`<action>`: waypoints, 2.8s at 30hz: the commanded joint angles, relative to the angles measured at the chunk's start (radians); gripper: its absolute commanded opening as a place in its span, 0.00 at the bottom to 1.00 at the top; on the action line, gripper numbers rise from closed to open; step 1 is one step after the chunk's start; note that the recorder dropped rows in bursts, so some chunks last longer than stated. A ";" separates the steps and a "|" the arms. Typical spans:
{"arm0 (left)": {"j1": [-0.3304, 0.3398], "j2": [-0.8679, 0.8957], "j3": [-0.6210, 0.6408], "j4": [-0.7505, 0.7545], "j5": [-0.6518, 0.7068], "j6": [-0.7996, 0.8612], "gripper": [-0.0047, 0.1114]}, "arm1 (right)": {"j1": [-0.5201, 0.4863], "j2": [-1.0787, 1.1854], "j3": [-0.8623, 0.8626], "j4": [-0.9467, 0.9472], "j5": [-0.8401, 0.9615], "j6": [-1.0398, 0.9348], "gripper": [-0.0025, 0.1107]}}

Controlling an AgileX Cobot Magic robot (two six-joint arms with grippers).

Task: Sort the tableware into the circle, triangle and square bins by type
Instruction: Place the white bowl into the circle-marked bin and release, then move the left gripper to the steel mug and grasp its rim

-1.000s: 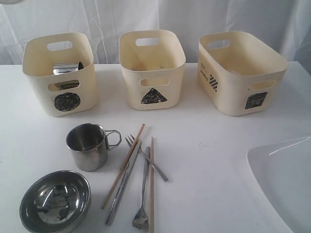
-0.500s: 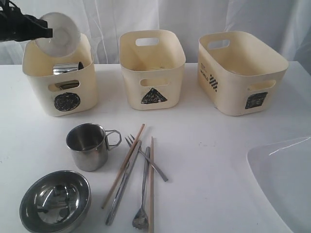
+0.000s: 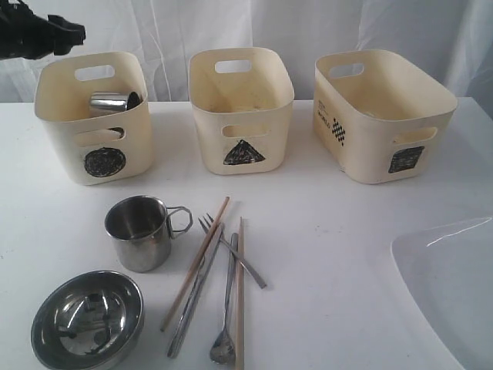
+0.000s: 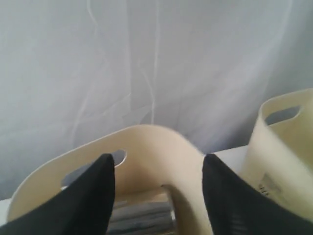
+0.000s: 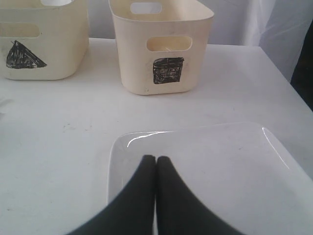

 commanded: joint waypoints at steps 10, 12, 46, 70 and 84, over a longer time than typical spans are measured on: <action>-0.005 -0.144 0.017 1.006 0.871 -0.785 0.19 | 0.001 -0.005 -0.001 -0.002 -0.006 0.004 0.02; -0.005 -0.141 0.066 1.120 0.967 -0.862 0.12 | 0.001 -0.005 -0.001 -0.002 -0.006 0.004 0.02; -0.091 -0.217 0.480 1.052 0.565 -1.025 0.57 | 0.001 -0.005 -0.001 -0.002 -0.006 0.004 0.02; -0.189 -0.217 0.503 0.920 0.369 -1.022 0.57 | 0.001 -0.005 -0.001 -0.002 -0.006 0.004 0.02; -0.217 -0.217 0.503 0.858 0.164 -0.968 0.57 | 0.001 -0.005 -0.001 0.000 -0.006 0.004 0.02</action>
